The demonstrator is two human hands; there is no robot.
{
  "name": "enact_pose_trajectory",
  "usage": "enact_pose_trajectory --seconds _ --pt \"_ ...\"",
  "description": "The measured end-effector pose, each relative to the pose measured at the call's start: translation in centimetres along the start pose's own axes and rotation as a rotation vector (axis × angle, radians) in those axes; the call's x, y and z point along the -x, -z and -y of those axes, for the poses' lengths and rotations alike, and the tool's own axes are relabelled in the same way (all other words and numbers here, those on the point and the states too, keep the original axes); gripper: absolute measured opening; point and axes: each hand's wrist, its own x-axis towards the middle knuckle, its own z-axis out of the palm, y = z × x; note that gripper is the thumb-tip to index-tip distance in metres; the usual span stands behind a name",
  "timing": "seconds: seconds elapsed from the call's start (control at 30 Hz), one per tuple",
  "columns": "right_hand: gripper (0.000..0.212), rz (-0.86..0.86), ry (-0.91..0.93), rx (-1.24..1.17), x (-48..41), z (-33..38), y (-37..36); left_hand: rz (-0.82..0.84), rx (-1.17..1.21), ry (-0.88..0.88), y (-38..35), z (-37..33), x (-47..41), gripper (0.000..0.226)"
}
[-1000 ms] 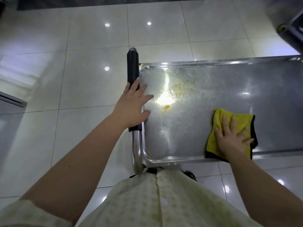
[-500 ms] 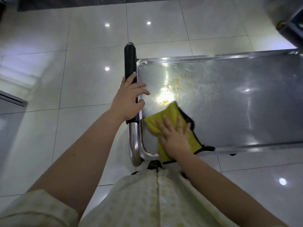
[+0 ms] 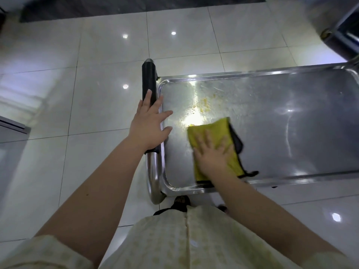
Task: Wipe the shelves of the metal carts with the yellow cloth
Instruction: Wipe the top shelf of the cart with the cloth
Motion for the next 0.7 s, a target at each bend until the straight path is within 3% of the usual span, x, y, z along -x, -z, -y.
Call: enact_pose_trajectory --seconds 0.1,0.23,0.37,0.53,0.7 --pt "0.054 0.074 0.353 0.168 1.0 5.9 -2.3 -0.025 0.13 -0.005 0.3 -0.1 -0.1 0.049" --pt "0.057 0.057 0.44 0.214 -0.1 4.9 -1.4 -0.127 0.21 0.02 1.6 0.4 -2.5 0.041" --pt "0.056 0.042 0.278 0.152 -1.9 1.5 0.9 0.031 -0.014 0.03 2.2 0.8 -7.1 0.043" --pt "0.058 -0.029 -0.022 0.052 -6.7 -7.5 6.3 0.016 -0.078 0.132 1.3 0.5 -9.0 0.044" --pt "0.059 -0.091 -0.362 -0.09 -9.5 -14.4 9.7 0.045 -0.128 0.171 0.8 0.2 -9.0 0.069"
